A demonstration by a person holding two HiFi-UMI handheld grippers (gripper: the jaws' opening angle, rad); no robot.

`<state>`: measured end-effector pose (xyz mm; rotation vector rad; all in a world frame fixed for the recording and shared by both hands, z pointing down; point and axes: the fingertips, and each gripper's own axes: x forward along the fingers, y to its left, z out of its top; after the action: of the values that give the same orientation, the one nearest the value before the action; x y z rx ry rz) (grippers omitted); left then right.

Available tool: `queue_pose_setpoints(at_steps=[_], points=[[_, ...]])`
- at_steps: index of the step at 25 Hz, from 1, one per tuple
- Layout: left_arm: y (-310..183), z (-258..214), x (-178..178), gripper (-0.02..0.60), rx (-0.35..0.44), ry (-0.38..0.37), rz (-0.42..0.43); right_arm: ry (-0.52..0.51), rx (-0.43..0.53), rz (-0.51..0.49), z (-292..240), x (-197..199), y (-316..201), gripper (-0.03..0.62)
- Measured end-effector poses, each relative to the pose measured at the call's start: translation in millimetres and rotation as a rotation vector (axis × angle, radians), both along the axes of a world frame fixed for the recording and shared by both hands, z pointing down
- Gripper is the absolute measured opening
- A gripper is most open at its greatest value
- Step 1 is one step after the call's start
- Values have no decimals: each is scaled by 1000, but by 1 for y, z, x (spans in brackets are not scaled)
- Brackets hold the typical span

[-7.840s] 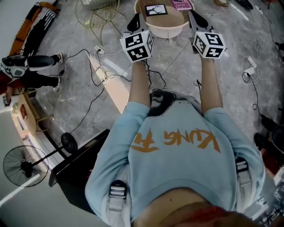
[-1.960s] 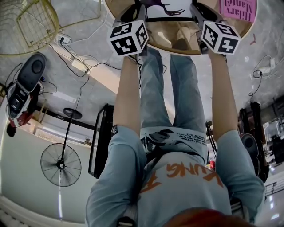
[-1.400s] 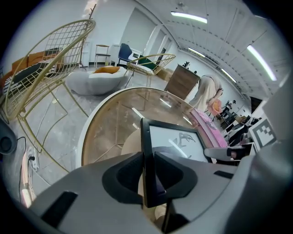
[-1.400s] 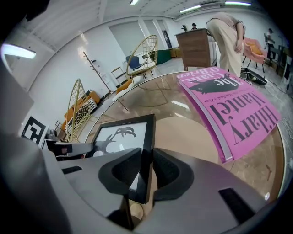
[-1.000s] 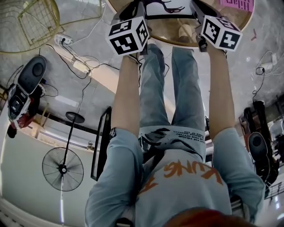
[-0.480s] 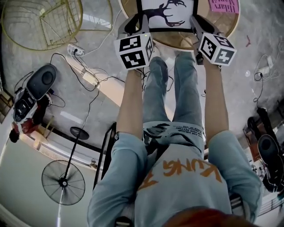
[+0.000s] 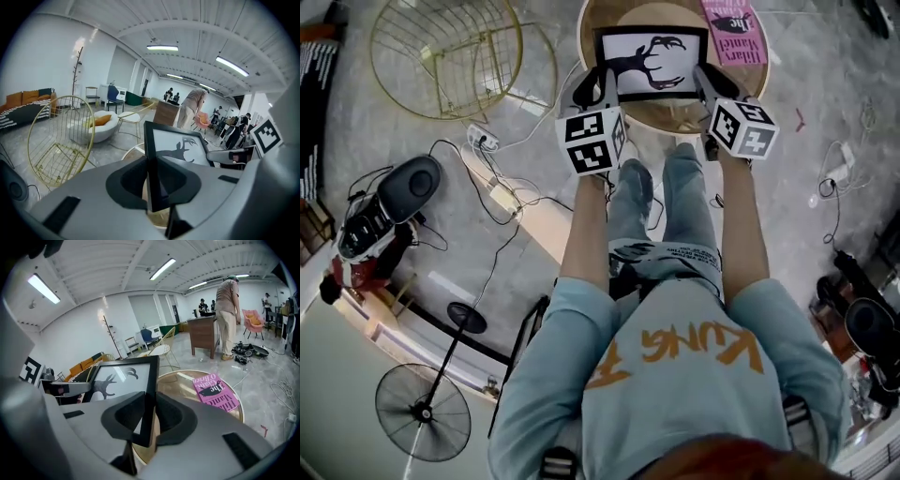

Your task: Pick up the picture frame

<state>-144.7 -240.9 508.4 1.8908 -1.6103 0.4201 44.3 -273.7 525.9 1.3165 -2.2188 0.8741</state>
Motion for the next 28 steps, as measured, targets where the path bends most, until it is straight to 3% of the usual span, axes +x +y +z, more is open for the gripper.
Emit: queue_pose_setpoints(at_steps=[9, 16, 28], points=[[6, -114, -16, 78, 127, 35, -19, 25, 162, -24, -120, -17, -2, 67], [-15, -185, -8, 80, 229, 34, -17, 23, 316, -43, -202, -11, -27, 67], [-41, -302, -6, 80, 461, -37, 40, -39, 560, -8, -316, -7, -48, 67]])
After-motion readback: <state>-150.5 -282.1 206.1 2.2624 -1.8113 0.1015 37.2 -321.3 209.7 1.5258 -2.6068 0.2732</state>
